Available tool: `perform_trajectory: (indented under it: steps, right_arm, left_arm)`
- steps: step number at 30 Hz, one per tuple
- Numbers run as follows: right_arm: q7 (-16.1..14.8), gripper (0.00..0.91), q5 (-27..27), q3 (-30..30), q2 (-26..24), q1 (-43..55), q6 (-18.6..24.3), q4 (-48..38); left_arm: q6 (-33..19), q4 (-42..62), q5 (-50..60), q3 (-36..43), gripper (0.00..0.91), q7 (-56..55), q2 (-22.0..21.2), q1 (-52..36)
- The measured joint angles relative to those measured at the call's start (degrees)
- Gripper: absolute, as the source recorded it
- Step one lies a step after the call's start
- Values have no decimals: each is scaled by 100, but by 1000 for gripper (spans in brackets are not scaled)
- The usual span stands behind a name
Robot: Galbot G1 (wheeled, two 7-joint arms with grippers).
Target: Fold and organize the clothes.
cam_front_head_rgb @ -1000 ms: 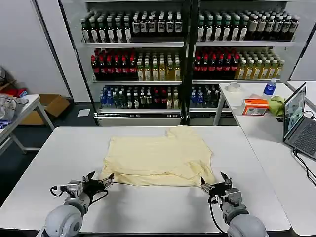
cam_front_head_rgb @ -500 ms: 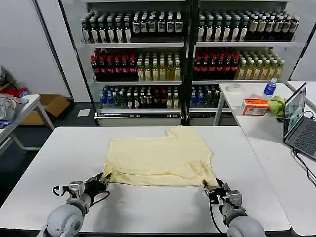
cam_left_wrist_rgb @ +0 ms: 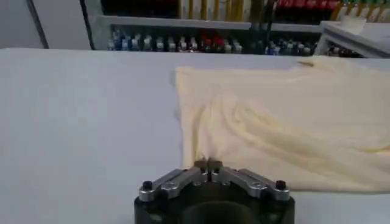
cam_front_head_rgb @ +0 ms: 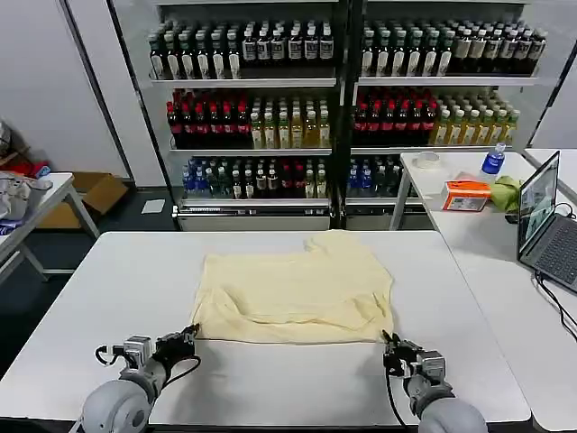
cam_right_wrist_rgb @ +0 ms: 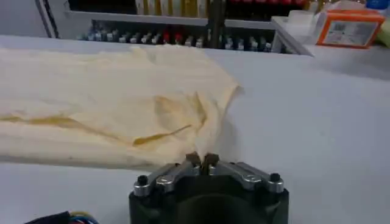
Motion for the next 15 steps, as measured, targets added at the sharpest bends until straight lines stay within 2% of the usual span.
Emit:
perform_trajectory:
  steps: [15]
  right_arm:
    - [-20, 0, -195, 327, -258, -1017, 59, 820]
  left_arm:
    - [27, -834, 23, -539, 10, -31, -162, 1017]
